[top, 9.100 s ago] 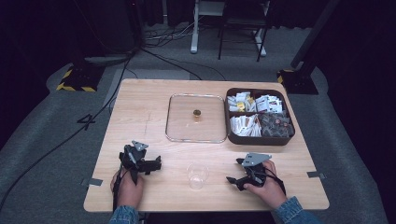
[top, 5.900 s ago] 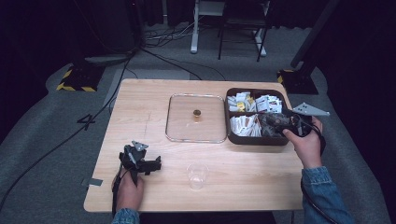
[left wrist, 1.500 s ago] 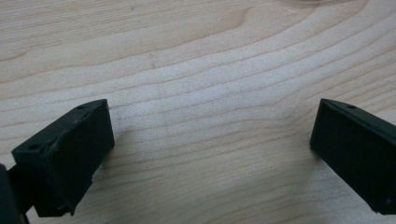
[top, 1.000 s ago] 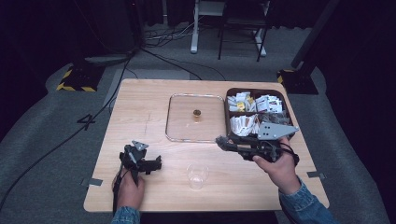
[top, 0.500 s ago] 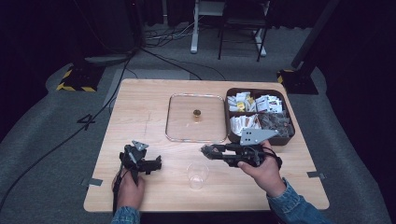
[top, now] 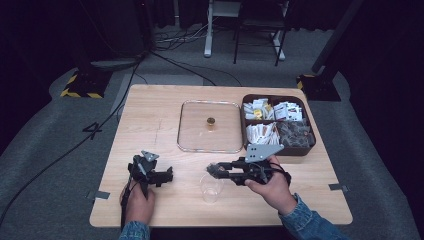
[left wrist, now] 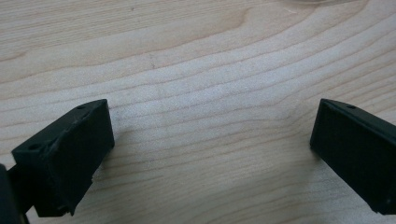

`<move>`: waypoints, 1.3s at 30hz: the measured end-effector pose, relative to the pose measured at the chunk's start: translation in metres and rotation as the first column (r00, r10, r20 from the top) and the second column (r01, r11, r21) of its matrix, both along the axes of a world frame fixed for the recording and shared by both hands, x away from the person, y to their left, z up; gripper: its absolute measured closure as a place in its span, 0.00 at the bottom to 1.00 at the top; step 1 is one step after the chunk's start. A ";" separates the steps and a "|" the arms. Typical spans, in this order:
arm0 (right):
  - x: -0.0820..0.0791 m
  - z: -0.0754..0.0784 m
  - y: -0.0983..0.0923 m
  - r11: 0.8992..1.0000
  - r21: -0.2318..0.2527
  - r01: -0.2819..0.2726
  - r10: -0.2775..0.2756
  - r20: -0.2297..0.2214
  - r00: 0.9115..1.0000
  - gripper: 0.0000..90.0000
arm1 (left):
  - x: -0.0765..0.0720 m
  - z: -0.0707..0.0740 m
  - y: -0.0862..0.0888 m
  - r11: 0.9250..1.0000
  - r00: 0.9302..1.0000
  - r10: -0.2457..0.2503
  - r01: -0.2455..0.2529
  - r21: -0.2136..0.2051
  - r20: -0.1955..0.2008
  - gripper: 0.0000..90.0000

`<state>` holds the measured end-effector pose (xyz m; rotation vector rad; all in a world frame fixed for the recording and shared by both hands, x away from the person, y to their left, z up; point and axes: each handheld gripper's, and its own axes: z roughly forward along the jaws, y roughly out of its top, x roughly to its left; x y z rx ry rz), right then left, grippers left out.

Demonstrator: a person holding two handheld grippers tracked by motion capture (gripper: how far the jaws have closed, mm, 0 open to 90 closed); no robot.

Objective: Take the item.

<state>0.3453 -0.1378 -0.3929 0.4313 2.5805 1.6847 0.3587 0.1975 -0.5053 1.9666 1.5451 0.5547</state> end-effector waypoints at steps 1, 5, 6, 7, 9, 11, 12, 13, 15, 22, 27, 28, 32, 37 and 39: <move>0.000 -0.002 0.001 1.000 -0.008 -0.002 0.002 0.000 1.000 0.80 | 0.000 0.000 0.000 1.000 1.000 0.000 0.000 0.000 0.000 0.00; -0.002 -0.008 0.006 0.999 -0.038 -0.023 0.023 -0.012 1.000 0.79 | 0.000 0.000 0.000 1.000 1.000 0.001 -0.001 0.000 0.000 0.00; -0.003 -0.010 0.008 0.998 -0.046 -0.035 0.034 -0.017 0.999 0.79 | 0.000 0.000 0.000 1.000 1.000 0.000 0.000 0.000 0.000 0.00; -0.003 -0.010 0.008 0.998 -0.046 -0.035 0.034 -0.017 0.999 0.79 | 0.000 0.000 0.000 1.000 1.000 0.001 -0.001 -0.001 0.000 0.00; -0.004 -0.014 0.011 0.997 -0.064 -0.047 0.045 -0.025 0.999 0.79 | 0.000 0.000 0.000 1.000 1.000 0.000 0.000 0.000 0.000 0.00; -0.004 -0.015 0.012 0.996 -0.069 -0.049 0.047 -0.028 0.999 0.79 | 0.000 0.000 0.000 1.000 1.000 0.002 -0.002 -0.001 0.000 0.00; -0.005 -0.017 0.013 0.996 -0.073 -0.050 0.048 -0.029 0.998 0.79 | 0.000 0.000 0.000 1.000 1.000 0.001 -0.001 0.000 0.000 0.00; -0.005 -0.018 0.013 0.996 -0.078 -0.052 0.050 -0.029 0.998 0.79 | 0.000 0.000 0.000 1.000 1.000 0.001 -0.001 -0.001 0.000 0.00; -0.005 -0.019 0.014 0.995 -0.087 -0.053 0.050 -0.031 0.998 0.79 | 0.000 0.000 0.000 1.000 1.000 0.001 -0.001 -0.001 0.000 0.00; -0.005 -0.023 0.016 0.990 -0.129 -0.052 0.049 -0.023 0.999 0.79 | 0.000 0.000 0.000 1.000 1.000 0.001 -0.001 -0.001 0.000 0.00; -0.006 -0.025 0.018 0.987 -0.152 -0.056 0.052 -0.024 0.998 0.67 | 0.000 0.000 0.000 1.000 1.000 0.001 -0.001 -0.001 0.000 0.00; -0.007 -0.025 0.020 0.987 -0.153 -0.055 0.053 -0.021 0.998 0.61 | 0.000 0.000 0.000 1.000 1.000 0.001 -0.001 -0.001 0.000 0.00; -0.006 -0.025 0.020 0.988 -0.148 -0.051 0.050 -0.011 0.999 0.55 | 0.000 0.000 0.000 1.000 1.000 0.001 -0.001 -0.001 0.000 0.00; -0.005 -0.024 0.020 0.990 -0.137 -0.041 0.042 0.000 0.999 0.49 | 0.000 0.000 0.000 1.000 1.000 0.001 -0.001 -0.001 0.000 0.00; -0.006 -0.023 0.019 0.991 -0.129 -0.039 0.040 0.005 0.999 0.47 | 0.000 0.000 0.000 1.000 1.000 0.001 -0.001 -0.001 0.000 0.00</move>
